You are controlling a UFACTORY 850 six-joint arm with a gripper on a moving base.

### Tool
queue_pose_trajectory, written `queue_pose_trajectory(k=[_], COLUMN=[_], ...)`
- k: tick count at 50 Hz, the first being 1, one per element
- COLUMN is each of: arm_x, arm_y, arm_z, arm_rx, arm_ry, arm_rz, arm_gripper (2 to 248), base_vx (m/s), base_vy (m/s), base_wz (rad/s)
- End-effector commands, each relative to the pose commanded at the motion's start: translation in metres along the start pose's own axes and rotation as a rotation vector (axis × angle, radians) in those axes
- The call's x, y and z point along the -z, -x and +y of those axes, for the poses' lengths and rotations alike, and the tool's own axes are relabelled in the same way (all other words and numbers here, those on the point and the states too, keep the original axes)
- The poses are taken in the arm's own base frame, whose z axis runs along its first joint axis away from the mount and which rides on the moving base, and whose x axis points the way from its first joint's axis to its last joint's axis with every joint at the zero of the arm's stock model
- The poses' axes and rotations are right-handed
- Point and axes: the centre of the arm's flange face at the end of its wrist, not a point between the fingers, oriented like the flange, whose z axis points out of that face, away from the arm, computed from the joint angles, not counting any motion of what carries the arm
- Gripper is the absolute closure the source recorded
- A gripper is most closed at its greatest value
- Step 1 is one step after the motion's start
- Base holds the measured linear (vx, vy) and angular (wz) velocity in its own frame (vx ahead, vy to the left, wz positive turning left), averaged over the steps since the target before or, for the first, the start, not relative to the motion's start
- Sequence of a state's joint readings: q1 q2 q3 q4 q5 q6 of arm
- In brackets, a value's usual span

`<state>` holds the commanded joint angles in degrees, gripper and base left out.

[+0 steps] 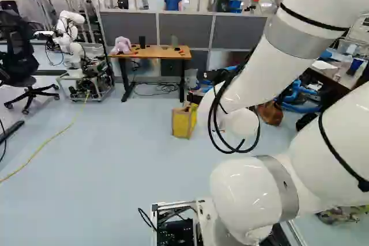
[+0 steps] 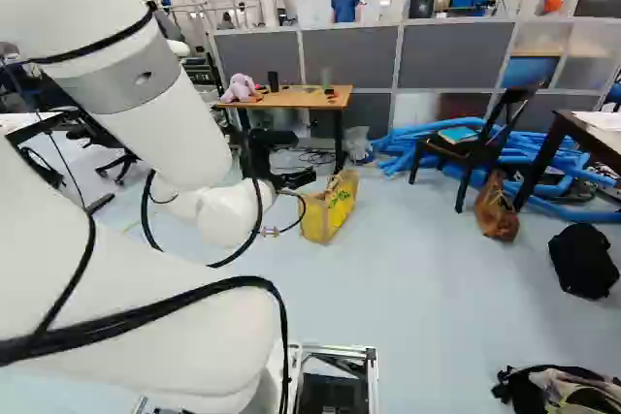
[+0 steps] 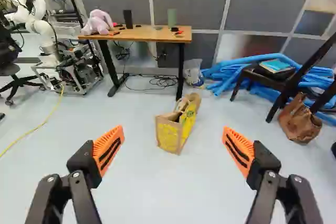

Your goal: Pick up the bag on the ground and place it on the table

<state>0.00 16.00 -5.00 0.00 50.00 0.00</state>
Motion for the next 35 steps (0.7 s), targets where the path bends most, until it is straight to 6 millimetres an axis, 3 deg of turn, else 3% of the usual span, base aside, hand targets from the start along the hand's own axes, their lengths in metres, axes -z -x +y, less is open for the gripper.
queue_pose_trajectory(k=[35], arm_x=[0.0], arm_y=[0.0], arm_z=[0.0], arm_rx=[0.0], arm_ry=[0.0], arm_rz=[0.0], arm_gripper=[3], base_vx=[0.029], base_vy=[0.001], base_wz=[-0.004])
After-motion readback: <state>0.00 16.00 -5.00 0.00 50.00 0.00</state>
